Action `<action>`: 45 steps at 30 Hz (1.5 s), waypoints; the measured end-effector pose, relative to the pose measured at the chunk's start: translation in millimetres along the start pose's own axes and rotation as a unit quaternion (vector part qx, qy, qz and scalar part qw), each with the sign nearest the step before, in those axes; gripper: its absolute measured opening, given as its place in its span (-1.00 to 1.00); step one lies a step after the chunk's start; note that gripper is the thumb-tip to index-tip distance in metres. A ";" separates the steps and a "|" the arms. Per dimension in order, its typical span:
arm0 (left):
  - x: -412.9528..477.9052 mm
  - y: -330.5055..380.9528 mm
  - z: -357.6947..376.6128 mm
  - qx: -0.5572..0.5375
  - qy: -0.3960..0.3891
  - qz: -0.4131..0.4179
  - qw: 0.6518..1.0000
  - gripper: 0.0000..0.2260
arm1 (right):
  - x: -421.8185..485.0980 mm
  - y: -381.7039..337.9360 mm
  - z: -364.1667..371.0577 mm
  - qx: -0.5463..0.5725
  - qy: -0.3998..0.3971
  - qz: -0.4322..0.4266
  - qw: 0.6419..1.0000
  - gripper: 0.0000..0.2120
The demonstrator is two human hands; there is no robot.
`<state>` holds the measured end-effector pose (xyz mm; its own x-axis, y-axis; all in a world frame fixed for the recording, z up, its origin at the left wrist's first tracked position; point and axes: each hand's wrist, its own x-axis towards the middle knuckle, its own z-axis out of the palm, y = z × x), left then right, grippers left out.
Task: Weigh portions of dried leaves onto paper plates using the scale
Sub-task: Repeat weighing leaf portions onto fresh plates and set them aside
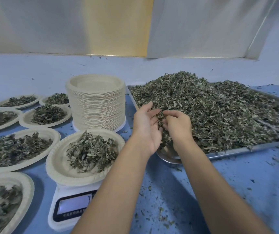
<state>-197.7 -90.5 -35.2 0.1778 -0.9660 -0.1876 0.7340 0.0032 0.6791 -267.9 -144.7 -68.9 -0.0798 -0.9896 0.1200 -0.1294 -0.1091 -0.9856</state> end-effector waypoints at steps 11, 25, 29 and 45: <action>-20.2 30.5 -18.0 0.056 0.015 0.069 0.996 -0.68 | -34.7 -23.9 24.7 0.164 -0.066 -0.053 0.983 -0.67; -65.3 111.9 -106.3 0.235 0.152 0.197 0.940 -0.80 | -75.9 -41.5 89.5 0.157 -0.175 -0.051 0.971 -0.67; -66.1 115.6 -138.1 0.276 0.210 0.202 0.916 -0.79 | -71.8 -25.1 86.5 0.078 -0.158 -0.090 0.980 -0.65; -60.7 104.1 -157.2 0.268 0.259 0.178 0.911 -0.79 | -76.8 -12.4 86.3 0.100 -0.155 -0.019 0.983 -0.67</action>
<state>-29.0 9.1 -64.7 0.7295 -0.6762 -0.1029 0.1683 0.0316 0.9852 -174.8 -75.5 -76.2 0.2308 -0.9621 0.1451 0.0732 -0.1315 -0.9886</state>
